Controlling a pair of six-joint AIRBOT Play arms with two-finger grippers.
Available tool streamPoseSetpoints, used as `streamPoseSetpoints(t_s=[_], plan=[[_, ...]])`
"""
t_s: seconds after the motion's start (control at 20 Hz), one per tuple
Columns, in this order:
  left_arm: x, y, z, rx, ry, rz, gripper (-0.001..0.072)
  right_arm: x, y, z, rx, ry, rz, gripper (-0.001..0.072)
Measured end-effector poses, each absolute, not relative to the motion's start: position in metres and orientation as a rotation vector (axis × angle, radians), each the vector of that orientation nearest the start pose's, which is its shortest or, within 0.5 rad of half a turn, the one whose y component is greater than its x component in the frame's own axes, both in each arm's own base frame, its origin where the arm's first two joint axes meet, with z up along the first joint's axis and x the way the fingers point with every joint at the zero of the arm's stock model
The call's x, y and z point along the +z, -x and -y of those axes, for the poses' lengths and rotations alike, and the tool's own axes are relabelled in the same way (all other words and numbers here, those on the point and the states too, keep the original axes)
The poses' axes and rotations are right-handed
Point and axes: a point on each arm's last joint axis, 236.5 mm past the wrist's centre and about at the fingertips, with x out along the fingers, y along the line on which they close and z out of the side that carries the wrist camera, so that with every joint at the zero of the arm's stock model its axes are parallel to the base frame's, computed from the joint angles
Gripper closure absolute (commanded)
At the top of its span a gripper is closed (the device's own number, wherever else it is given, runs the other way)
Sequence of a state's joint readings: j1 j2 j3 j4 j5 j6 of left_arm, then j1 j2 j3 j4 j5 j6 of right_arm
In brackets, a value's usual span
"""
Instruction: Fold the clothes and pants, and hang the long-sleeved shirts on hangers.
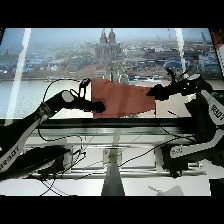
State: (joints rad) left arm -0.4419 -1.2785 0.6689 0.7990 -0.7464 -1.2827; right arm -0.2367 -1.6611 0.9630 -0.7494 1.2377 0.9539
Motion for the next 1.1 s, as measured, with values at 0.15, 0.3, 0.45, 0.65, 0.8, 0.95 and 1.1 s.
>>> streamPoseSetpoints(t_s=[0.15,0.3,0.45,0.65,0.8,0.95,1.1], plan=[[-0.091,-0.264,0.246,-0.597,0.302,-1.342,0.0015,-0.108,-0.354,-0.106,0.661,-0.586,-1.422,0.0693],[-0.091,-0.267,0.245,-0.592,0.302,-1.331,0.0015,-0.085,-0.373,-0.121,0.733,-0.544,-1.345,0.0694],[-0.089,-0.273,0.242,-0.585,0.299,-1.318,0.0014,-0.046,-0.393,-0.124,0.777,-0.479,-1.246,0.0694],[-0.064,-0.298,0.231,-0.585,0.251,-1.227,0.0015,0.028,-0.410,-0.104,0.724,-0.359,-1.106,0.0693],[-0.021,-0.326,0.221,-0.584,0.217,-1.093,0.0015,0.082,-0.408,-0.067,0.569,-0.274,-1.032,0.0693],[0.028,-0.341,0.212,-0.586,0.206,-0.959,0.0015,0.138,-0.390,-0.014,0.328,-0.227,-0.948,0.0693],[0.070,-0.343,0.207,-0.595,0.198,-0.848,0.0015,0.188,-0.355,0.049,0.043,-0.217,-0.845,0.0693]])
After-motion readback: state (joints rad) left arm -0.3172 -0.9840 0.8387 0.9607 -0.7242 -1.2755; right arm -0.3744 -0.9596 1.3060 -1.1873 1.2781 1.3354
